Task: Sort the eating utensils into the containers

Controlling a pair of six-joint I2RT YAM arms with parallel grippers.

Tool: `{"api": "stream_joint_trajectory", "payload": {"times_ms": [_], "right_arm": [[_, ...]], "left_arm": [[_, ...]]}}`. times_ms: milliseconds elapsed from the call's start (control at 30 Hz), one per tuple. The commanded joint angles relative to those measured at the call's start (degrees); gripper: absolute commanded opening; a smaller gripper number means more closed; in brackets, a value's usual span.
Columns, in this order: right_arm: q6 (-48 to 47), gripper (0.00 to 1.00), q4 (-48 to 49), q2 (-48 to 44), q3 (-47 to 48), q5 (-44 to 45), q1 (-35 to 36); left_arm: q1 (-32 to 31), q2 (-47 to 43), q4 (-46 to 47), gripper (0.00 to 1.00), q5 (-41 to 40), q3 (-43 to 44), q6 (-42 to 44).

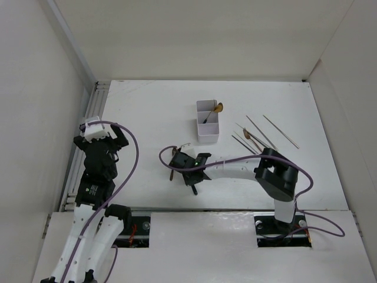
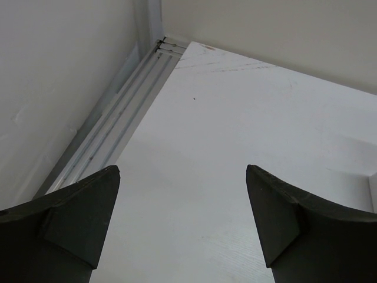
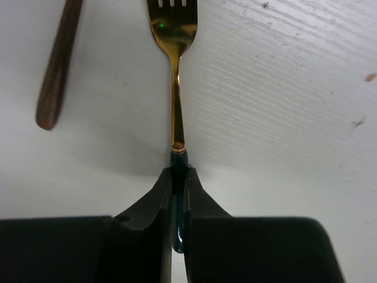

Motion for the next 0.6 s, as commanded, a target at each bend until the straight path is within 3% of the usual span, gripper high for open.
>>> {"api": "stream_joint_trajectory", "payload": {"times_ms": [0,267,367,567], "right_arm": [[-5.2,0.00,1.1,-6.9,-2.0,3.6,0.5],[-24.7,0.00,13.8,-22.8,0.2,9.4,-0.3],[-30.2,0.00,19.7,-26.9,1.3,6.9,-6.0],[-38.5,0.00,38.0,-24.5,4.7,-10.7,-24.3]], "left_arm": [[0.3,0.2,2.0,0.85,3.4,1.6,-0.5],[0.3,2.5,8.0,0.83,13.7,2.2,0.8],[0.3,5.6,10.5,0.82,16.0,2.8,1.3],[0.3,14.1,16.1,0.79,21.7,6.1,3.3]]}}
